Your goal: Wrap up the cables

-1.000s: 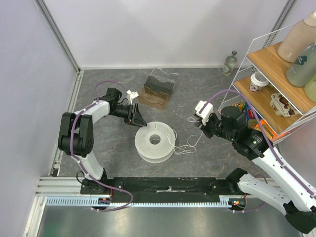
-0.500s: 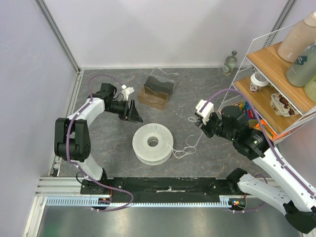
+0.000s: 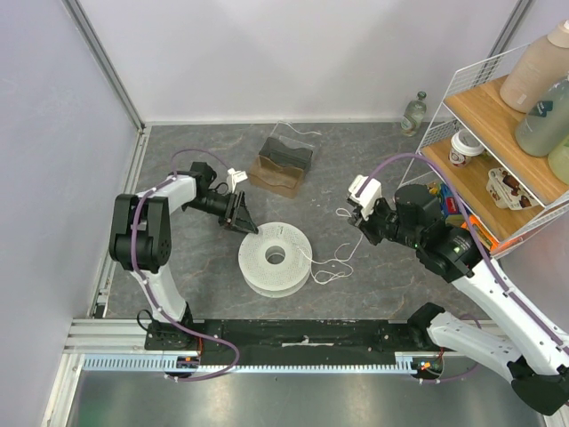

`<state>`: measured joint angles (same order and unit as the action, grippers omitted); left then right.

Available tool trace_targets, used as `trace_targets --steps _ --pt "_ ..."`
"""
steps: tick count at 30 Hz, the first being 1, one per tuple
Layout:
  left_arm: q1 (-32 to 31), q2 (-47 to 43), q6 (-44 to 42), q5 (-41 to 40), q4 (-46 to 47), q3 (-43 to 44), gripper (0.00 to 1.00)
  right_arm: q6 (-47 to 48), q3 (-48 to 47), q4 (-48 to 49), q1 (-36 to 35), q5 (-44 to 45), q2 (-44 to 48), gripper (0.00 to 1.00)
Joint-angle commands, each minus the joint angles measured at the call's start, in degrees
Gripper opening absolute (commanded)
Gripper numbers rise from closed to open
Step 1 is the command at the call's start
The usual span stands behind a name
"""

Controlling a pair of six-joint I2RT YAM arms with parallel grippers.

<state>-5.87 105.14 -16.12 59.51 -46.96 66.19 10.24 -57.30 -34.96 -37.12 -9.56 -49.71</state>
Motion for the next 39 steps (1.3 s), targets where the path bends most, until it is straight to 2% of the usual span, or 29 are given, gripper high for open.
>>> trace_targets --steps 1,5,7,12,13,17,21,26,32,39 --pt "-1.3 2.9 -3.3 7.4 -0.5 -0.7 0.55 2.5 -3.2 -0.5 0.1 -3.5 -1.1 0.0" --pt "-1.6 3.2 -1.6 7.6 2.3 -2.1 0.5 3.6 -4.0 -1.3 0.1 -7.2 -2.1 0.0" --pt "-1.6 2.9 -1.4 7.4 2.8 -2.0 0.42 3.7 -3.8 -1.3 0.1 -7.0 -2.1 0.0" --pt "-1.7 0.9 -2.7 7.9 -1.9 0.9 0.03 2.1 -4.0 0.9 0.2 -3.5 -1.7 0.0" --pt "-1.5 0.2 -3.1 7.3 -3.6 1.8 0.02 1.5 -4.1 1.2 0.2 -3.1 -1.5 0.0" --pt "-1.7 -7.1 -6.9 2.1 -9.2 6.4 0.02 0.8 -6.4 0.2 0.2 -0.7 -2.2 0.0" --pt "-2.1 -14.9 -14.8 -3.2 -17.6 12.7 0.02 3.1 -7.5 -0.2 0.2 2.9 -1.7 0.0" --pt "-6.8 -24.6 -27.5 -6.9 -22.5 12.6 0.02 5.8 -9.4 -3.4 0.2 -1.9 -2.6 0.0" --pt "-18.2 -36.3 -32.6 -16.8 -15.3 1.2 0.02 3.8 -9.8 -7.3 0.2 -12.5 -4.5 0.0" --pt "-28.3 -43.4 -30.6 -25.6 -5.4 -6.3 0.02 6.2 -9.9 -13.7 0.2 -22.0 -8.8 0.0"
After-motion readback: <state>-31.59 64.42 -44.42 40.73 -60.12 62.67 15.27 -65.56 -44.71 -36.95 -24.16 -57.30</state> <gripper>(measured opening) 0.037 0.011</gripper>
